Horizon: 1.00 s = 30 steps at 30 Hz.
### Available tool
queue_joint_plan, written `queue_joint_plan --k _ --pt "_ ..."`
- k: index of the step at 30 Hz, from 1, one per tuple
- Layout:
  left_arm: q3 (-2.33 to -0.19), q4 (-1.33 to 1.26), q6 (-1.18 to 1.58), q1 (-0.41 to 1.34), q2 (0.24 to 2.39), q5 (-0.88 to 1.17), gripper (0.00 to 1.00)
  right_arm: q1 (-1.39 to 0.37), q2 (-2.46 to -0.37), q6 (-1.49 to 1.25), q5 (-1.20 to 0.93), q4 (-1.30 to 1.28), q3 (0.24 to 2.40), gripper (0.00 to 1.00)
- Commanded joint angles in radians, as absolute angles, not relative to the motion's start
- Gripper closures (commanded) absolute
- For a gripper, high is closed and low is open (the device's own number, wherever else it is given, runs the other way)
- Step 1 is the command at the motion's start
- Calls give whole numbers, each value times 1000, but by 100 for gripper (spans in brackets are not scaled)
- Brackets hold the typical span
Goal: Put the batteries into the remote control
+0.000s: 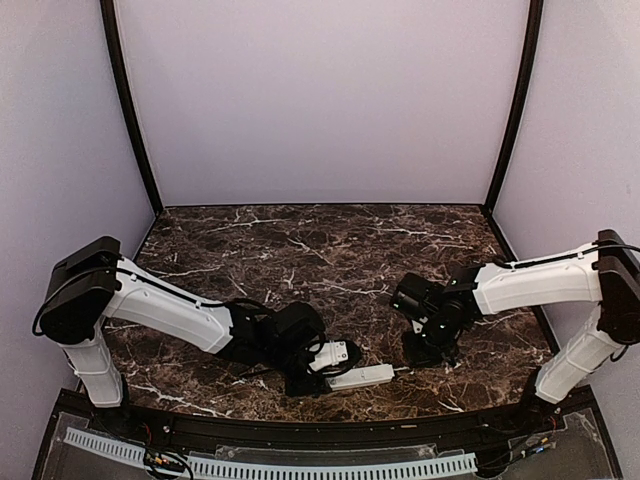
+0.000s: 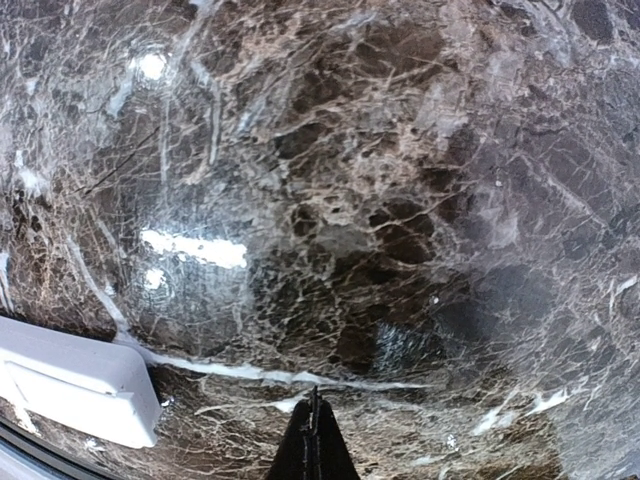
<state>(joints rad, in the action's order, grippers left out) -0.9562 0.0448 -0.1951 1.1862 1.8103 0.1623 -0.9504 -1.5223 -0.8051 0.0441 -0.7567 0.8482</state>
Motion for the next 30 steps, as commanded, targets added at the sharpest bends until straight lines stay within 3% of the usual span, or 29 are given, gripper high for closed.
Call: queue_joint_plan --k 1,6,14,30 --pt "-931 107 -210 1195 1792 152 77 -962 -1542 -821 41 -763 867 100" --pt "-930 109 -207 1198 1792 154 77 -980 -1559 -838 50 -755 886 100" --pt "-934 107 -210 1200 1792 156 77 -1089 -1783 -838 21 -710 1069 100" --pt "-931 121 -213 1200 1784 153 77 -1045 -1661 -834 107 -799 1003 100"
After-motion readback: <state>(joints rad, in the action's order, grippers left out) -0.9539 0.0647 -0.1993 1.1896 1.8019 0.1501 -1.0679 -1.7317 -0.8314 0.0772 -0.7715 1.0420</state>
